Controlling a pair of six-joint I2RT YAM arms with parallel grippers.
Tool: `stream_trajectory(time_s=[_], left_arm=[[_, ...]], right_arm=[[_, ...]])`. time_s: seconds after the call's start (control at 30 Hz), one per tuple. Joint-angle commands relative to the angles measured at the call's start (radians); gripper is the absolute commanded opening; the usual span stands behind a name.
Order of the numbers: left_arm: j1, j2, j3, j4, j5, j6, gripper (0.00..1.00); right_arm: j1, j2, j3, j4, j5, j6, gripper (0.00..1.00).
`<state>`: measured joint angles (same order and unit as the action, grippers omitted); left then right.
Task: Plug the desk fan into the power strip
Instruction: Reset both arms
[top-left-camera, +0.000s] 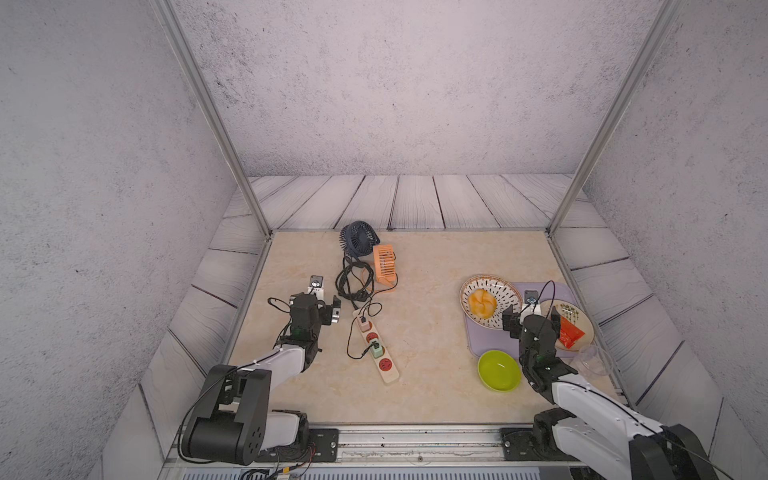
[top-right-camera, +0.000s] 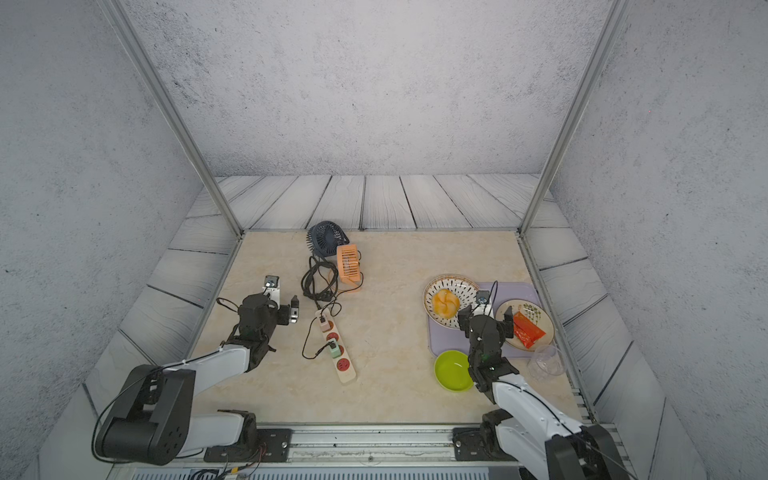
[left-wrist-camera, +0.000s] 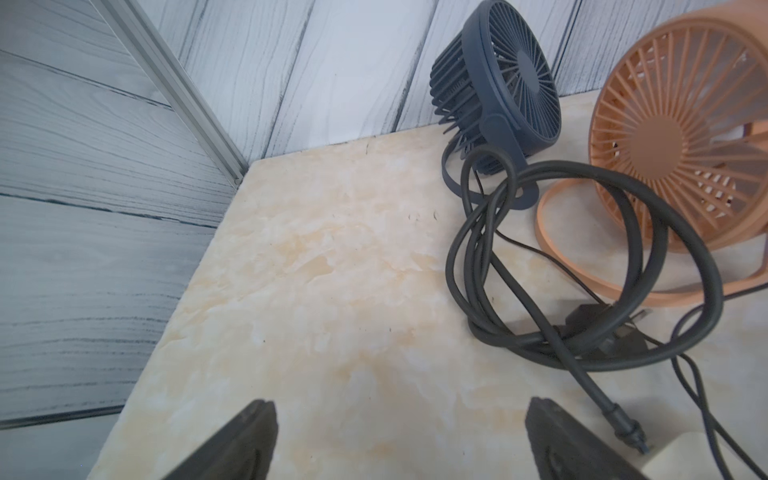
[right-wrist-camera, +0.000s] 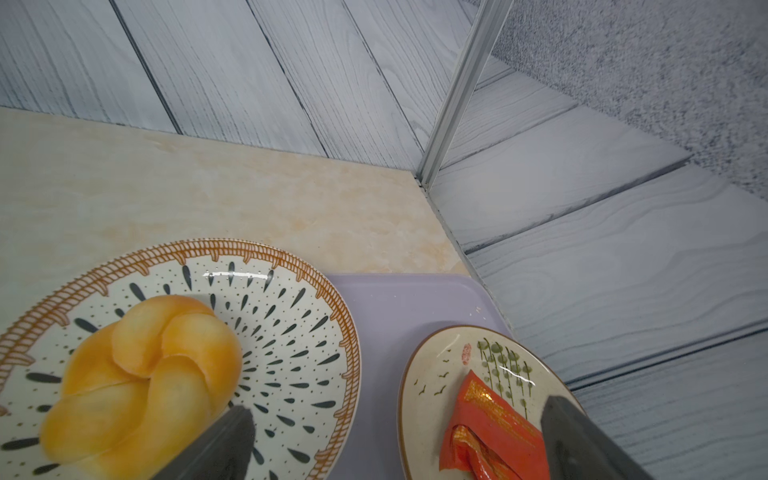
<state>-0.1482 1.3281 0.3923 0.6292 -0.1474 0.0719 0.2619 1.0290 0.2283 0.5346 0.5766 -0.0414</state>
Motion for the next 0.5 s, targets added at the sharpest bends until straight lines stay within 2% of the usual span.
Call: stream_trajectory(time_s=[0.0,0.13,0.2,0.3,0.37,0.43,0.47], left_arm=[[0.013,0.015,-0.024,0.119,-0.035,0.0,1.0],[0.069,0.154,-0.113,0.416,0.021,-0.026,1.0],[0.073,0.202,-0.1,0.452,0.004,-0.03,1.0],[0.077,0.182,-0.009,0.245,-0.013,-0.05,1.0],[0.096,0.209,0.046,0.185,-0.012,-0.071,1.0],[0.142,0.201,0.079,0.103,0.069,-0.099,0.99],[0.149,0.204,0.074,0.118,0.083,-0.101,1.0]], right_arm=[[-0.019,0.095,0.0,0.205,-0.001,-0.016,0.99],[-0.046,0.203,0.019,0.291,-0.015,0.0,0.99],[-0.067,0.242,0.029,0.328,-0.053,0.012,0.99],[-0.08,0.305,0.044,0.382,-0.081,0.023,0.99],[-0.085,0.329,0.046,0.413,-0.086,0.035,0.99],[-0.09,0.35,0.05,0.442,-0.091,0.041,0.99],[-0.09,0.359,0.055,0.445,-0.102,0.038,0.99]])
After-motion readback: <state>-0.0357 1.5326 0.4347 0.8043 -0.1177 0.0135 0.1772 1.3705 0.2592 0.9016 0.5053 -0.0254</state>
